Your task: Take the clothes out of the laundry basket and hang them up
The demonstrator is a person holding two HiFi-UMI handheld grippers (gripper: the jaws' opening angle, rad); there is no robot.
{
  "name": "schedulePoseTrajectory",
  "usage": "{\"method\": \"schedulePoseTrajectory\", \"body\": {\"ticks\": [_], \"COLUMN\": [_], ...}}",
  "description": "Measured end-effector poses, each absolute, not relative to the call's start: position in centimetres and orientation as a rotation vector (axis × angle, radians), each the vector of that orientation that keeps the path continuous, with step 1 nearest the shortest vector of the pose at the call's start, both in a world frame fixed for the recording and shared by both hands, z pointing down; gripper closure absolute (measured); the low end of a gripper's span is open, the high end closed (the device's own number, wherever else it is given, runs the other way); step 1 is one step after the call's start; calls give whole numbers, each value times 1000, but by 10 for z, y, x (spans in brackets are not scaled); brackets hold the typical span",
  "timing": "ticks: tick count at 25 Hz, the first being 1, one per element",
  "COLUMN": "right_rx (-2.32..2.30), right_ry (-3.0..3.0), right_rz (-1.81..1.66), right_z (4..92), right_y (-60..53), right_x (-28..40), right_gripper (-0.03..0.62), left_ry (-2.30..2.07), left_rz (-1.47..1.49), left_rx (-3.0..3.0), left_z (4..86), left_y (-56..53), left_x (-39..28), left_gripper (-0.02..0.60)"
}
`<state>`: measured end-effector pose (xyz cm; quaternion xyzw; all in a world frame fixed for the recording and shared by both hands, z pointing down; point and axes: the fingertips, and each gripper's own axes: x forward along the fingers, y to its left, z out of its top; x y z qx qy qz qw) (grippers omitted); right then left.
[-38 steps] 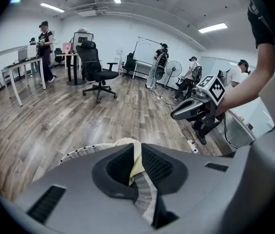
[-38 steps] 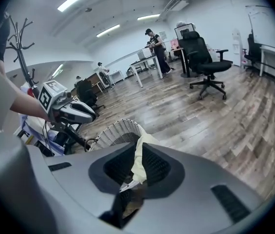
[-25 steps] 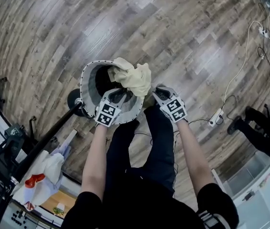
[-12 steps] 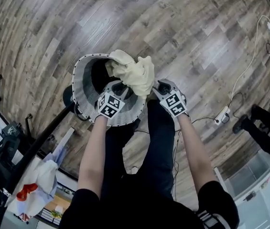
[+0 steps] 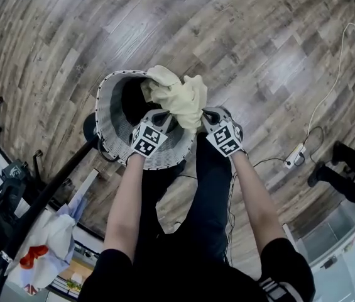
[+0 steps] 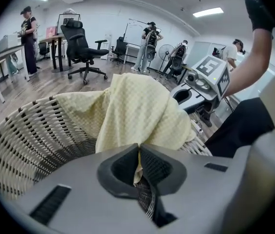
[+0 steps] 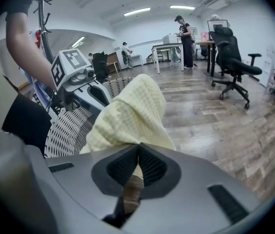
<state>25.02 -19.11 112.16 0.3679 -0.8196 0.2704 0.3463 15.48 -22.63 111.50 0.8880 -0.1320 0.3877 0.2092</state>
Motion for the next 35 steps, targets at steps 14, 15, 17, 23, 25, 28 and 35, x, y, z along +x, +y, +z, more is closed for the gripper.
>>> {"method": "schedulePoseTrajectory", "body": {"ticks": [14, 15, 17, 23, 25, 28, 35], "right_rx": [1122, 1119, 1112, 1143, 1169, 1202, 1245], "right_ry": [-2069, -2068, -2068, -2060, -2057, -2068, -2109], "right_rz": [807, 802, 788, 766, 757, 733, 667], "right_z": [1020, 1011, 994, 943, 924, 892, 816], "right_y": [-180, -179, -177, -182, -186, -191, -206], "right_x": [291, 292, 292, 292, 292, 288, 272], "right_gripper": [588, 588, 588, 588, 588, 586, 586], "left_ry": [-504, -511, -524, -562, -580, -615, -707], "left_rz": [992, 980, 955, 907, 892, 868, 800], "left_rx": [2370, 2369, 2373, 2369, 2372, 2385, 2419], "left_z": [1017, 1007, 986, 934, 915, 883, 802], "left_y": [-238, -239, -241, -241, -241, -241, -241], "left_x": [126, 125, 123, 119, 115, 106, 81], "left_gripper": [560, 560, 560, 560, 560, 560, 560]}}
